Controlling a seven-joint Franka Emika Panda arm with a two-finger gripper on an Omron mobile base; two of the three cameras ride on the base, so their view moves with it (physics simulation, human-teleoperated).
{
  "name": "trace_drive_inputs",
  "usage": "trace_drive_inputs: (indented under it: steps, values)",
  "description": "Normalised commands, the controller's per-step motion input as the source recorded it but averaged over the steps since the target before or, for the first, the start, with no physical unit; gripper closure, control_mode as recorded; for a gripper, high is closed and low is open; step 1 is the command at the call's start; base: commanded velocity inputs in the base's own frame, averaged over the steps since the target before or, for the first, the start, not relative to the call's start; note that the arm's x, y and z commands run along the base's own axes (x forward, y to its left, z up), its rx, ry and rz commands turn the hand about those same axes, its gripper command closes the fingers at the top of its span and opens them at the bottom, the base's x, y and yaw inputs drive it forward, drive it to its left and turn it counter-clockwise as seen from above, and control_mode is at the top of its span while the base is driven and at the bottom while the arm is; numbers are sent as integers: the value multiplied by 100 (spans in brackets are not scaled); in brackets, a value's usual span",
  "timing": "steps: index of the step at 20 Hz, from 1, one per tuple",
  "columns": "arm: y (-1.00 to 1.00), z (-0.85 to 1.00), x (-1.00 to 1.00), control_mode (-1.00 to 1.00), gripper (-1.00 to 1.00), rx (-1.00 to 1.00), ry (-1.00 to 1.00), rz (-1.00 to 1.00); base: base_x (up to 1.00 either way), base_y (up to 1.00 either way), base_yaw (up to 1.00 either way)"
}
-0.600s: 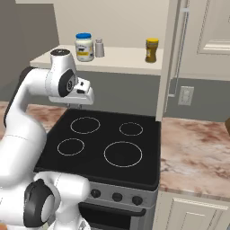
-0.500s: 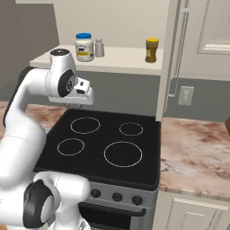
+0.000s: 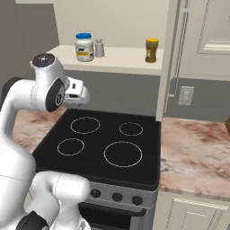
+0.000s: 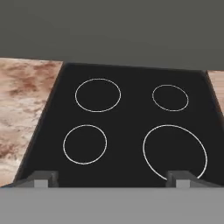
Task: Collect the turmeric, mayonnaise, and shaker from the cabinet and place them next to the stove.
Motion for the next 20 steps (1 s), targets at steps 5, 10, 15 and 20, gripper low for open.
trace_drive_inputs:
  steps: [5, 10, 15, 20]
  values:
    - [1, 80, -3, -100, -100, 2, -35, 1, 0, 0, 0]
    - [0, 79, 4, -100, -100, 3, -17, 0, 0, 0, 0]
    - [6, 59, 12, -100, -100, 2, -14, 0, 0, 0, 0]
    - [9, 38, 25, -100, -100, 4, -20, -1, 0, 0, 0]
